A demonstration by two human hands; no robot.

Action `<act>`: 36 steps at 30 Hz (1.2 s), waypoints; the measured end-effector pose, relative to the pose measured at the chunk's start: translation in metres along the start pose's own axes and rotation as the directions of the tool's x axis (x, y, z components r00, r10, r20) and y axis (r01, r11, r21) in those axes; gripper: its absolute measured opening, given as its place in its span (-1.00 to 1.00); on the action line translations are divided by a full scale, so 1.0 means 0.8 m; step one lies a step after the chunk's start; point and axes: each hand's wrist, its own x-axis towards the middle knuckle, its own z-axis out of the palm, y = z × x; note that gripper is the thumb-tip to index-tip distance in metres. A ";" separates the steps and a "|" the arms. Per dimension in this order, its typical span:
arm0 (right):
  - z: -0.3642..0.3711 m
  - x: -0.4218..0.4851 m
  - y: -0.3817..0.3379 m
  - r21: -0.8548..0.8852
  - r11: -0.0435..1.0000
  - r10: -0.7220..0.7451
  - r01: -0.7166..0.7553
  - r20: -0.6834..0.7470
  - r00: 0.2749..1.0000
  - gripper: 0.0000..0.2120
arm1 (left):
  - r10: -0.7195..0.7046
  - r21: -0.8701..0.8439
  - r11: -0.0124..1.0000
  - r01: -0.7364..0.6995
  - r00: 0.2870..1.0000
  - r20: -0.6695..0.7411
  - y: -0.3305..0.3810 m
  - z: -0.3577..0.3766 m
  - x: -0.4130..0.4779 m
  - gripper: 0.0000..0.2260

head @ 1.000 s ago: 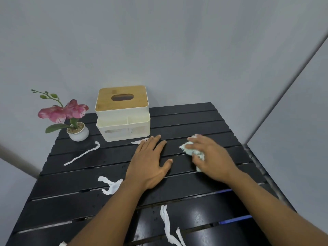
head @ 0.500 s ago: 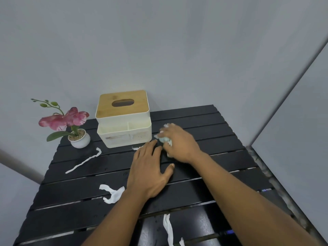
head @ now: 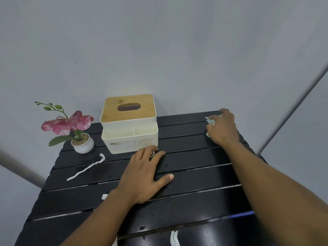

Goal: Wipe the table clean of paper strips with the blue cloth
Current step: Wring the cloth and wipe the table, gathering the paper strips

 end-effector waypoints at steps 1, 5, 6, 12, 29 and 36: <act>0.007 0.008 -0.011 -0.026 0.999 -0.027 0.027 0.002 1.000 -0.67 | -0.005 -0.006 1.000 0.005 1.000 -0.012 0.000 0.001 0.000 -0.36; 0.027 0.013 -0.062 -0.044 0.983 -0.176 0.180 0.081 0.981 -0.64 | -0.005 -0.004 1.000 0.005 0.999 -0.054 0.003 0.003 0.001 -0.38; 0.032 0.005 -0.076 -0.023 0.968 -0.244 0.248 0.116 0.963 -0.63 | -0.007 -0.004 1.000 0.007 0.998 -0.055 0.003 0.003 0.001 -0.38; 0.024 -0.081 -0.100 0.203 0.780 -0.626 0.593 0.302 0.719 -0.60 | 0.012 -0.050 0.999 -0.013 1.000 -0.020 -0.005 0.002 -0.002 -0.36; 0.065 -0.031 -0.139 0.095 0.907 -0.422 0.411 0.197 0.885 -0.62 | 0.104 -0.044 0.994 -0.102 0.994 0.031 -0.037 -0.011 -0.005 -0.36; 0.006 -0.158 -0.100 0.199 0.832 -0.554 0.518 0.252 0.793 -0.59 | 0.114 -0.083 0.990 -0.113 0.994 0.003 -0.038 -0.008 -0.004 -0.39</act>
